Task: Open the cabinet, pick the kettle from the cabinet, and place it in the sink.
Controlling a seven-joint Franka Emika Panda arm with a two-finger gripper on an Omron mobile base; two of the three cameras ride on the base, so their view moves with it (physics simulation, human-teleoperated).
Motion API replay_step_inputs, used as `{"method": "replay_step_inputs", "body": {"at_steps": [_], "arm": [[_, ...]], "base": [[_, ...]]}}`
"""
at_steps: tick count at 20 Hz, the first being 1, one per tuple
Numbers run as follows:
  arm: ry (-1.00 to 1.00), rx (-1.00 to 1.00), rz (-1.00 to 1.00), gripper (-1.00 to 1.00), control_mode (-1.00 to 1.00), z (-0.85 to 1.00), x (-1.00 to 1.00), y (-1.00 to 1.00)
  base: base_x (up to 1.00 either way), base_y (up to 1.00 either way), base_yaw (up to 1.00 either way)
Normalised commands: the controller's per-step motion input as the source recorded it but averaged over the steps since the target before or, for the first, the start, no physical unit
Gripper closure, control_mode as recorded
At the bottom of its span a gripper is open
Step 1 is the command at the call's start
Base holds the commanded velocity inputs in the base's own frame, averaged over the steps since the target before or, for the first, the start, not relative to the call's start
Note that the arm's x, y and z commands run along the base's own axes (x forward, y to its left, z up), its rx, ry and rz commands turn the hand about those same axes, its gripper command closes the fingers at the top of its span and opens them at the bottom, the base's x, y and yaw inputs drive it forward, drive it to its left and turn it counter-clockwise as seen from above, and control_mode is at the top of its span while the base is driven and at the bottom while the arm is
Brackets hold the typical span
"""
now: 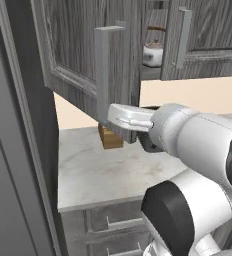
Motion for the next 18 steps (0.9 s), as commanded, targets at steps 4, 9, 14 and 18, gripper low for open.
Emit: {"method": "replay_step_inputs", "body": {"at_steps": [4,9,14,18], "arm": [[0.24,0.13,0.03,-1.0,-1.0,0.16,-0.13,-0.4],[0.23,0.17,0.09,-1.0,-1.0,0.11,-0.05,-0.43],[0.25,0.23,0.12,-1.0,-1.0,0.08,0.05,-0.34],[0.16,0.26,0.12,-1.0,-1.0,0.0,0.14,-0.19]], "base": [[0.0,0.0,0.0],[0.0,0.0,0.0],[0.0,0.0,0.0],[0.0,0.0,0.0]]}}
